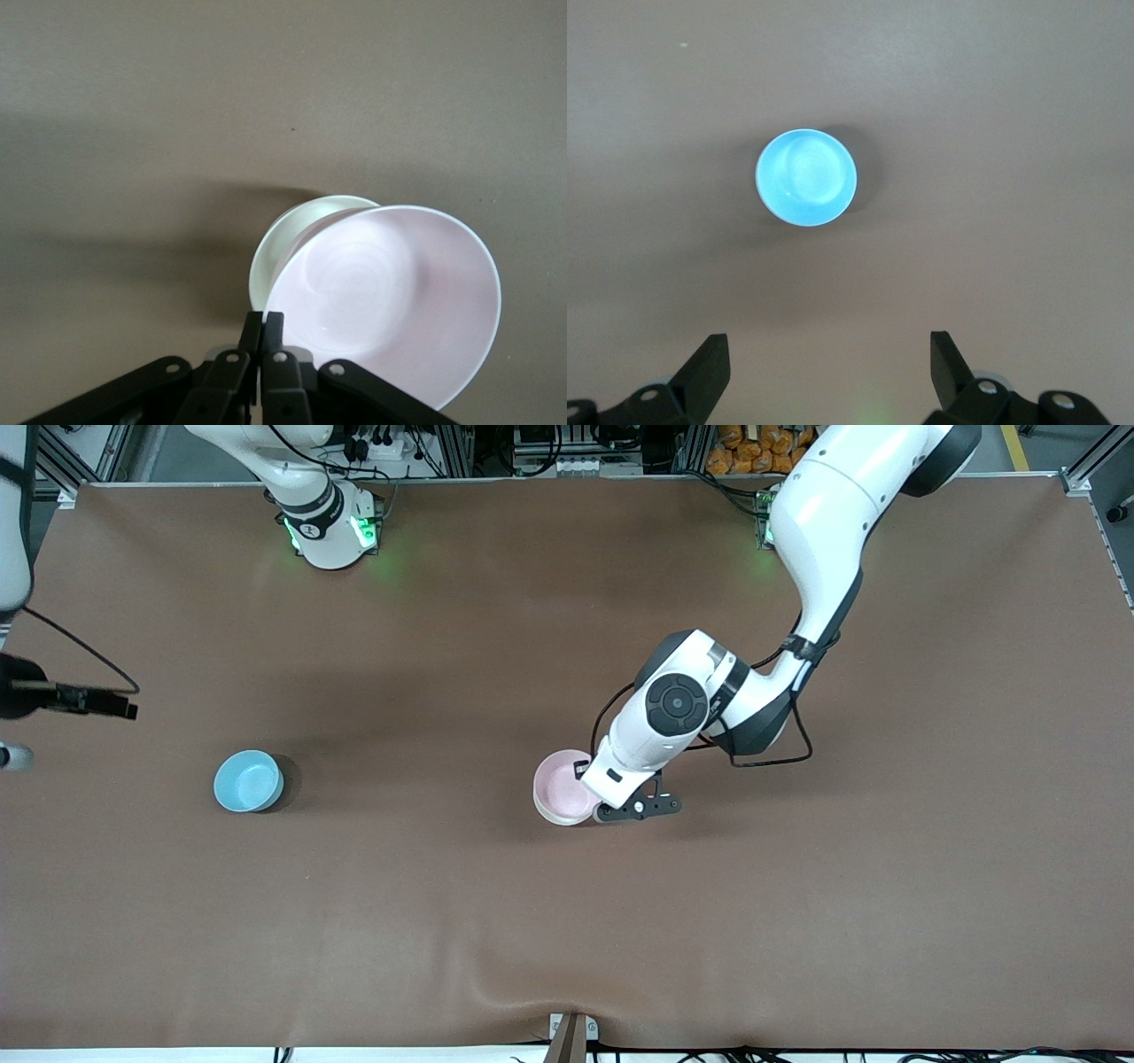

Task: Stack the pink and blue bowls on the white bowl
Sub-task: 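Lower the pink bowl into the white bowl while the right gripper reaches the blue bowl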

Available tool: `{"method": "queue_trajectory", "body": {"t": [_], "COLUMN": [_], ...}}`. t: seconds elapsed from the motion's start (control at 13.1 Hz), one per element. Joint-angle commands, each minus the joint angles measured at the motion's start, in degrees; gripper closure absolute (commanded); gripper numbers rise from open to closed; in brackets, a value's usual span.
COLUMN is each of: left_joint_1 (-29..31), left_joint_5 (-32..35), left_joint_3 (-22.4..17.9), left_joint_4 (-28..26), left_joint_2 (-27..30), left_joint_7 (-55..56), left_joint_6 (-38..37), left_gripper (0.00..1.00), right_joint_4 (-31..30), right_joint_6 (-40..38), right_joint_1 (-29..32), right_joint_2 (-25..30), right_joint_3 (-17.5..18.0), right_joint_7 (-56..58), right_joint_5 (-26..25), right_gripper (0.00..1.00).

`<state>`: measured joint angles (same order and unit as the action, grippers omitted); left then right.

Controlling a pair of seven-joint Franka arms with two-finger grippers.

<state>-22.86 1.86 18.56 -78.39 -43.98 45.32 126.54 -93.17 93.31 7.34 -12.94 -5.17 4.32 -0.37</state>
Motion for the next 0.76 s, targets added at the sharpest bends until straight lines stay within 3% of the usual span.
{"method": "queue_trajectory", "body": {"t": [0.0, 0.23, 0.69], "left_joint_1": [-0.9, -1.0, -2.0], "left_joint_5": [-1.0, -1.0, -0.6], "left_joint_3": [-0.6, -0.6, -0.7], "left_joint_4": [1.9, 1.7, 1.4], "left_joint_2": [-2.7, -3.2, -4.8], "left_joint_7": [0.7, 0.7, 0.5], "left_joint_6": [3.1, 3.4, 3.7], "left_gripper": [1.00, 1.00, 1.00], "right_joint_4": [0.6, 0.6, 0.3], "right_joint_6": [3.9, 8.5, 9.3], "right_joint_1": [0.7, 0.7, 0.9], "right_joint_2": [-5.4, -11.3, -17.7], "right_joint_3": [0.6, 0.6, 0.7], "right_joint_7": [0.4, 0.1, -0.4], "right_joint_5": [-0.3, -0.3, -0.1], "right_gripper": [0.00, 0.00, 0.00]}}
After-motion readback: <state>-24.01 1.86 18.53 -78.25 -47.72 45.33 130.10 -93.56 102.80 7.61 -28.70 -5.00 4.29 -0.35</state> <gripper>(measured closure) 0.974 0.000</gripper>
